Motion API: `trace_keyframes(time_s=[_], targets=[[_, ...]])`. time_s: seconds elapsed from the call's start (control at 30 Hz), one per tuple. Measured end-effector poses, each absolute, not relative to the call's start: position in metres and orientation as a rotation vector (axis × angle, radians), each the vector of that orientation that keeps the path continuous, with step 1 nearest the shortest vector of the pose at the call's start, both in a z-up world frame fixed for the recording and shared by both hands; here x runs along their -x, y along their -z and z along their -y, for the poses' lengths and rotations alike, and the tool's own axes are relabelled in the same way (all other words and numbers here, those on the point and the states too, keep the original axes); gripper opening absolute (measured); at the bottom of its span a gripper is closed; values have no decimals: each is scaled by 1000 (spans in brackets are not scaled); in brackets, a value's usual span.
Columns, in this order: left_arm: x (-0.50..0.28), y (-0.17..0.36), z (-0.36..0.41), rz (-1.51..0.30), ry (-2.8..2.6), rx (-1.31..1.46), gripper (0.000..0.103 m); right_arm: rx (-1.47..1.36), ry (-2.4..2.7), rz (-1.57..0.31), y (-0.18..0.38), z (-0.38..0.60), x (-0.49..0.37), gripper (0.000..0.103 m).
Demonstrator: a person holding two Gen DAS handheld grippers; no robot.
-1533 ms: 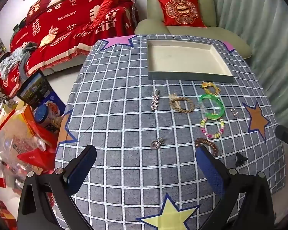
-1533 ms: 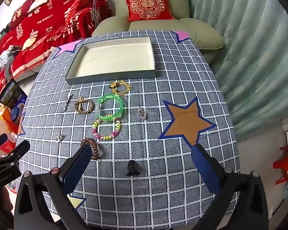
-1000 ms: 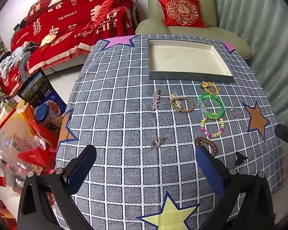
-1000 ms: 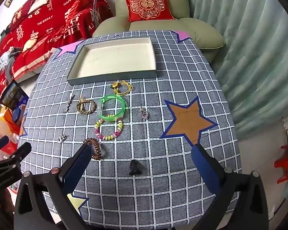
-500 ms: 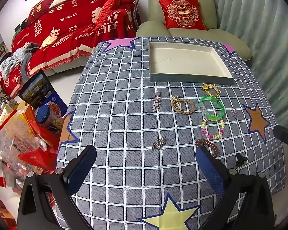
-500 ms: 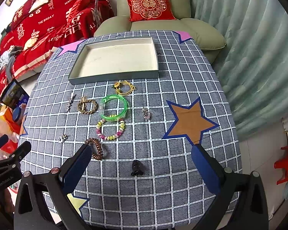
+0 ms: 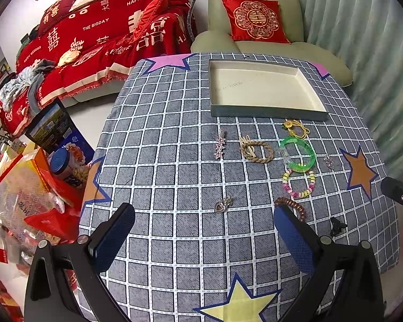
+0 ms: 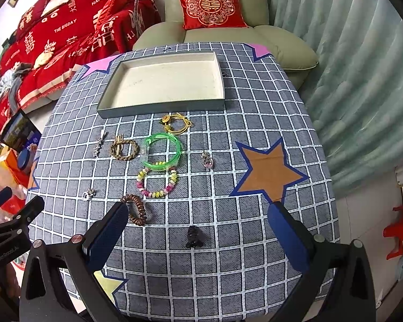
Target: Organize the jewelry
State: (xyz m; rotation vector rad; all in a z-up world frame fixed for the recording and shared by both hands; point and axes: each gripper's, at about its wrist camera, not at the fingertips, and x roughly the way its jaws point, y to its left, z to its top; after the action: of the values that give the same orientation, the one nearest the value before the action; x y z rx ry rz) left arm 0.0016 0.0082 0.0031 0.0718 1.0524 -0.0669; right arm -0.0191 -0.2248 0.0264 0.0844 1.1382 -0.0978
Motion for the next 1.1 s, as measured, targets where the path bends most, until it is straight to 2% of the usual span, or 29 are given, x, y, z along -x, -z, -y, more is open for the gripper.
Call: trace_keyframes(time_s=[1.1], targets=[[-3,4,-10,-1060,67,-71,103,-84,97,-1148,-19,220,18,103]])
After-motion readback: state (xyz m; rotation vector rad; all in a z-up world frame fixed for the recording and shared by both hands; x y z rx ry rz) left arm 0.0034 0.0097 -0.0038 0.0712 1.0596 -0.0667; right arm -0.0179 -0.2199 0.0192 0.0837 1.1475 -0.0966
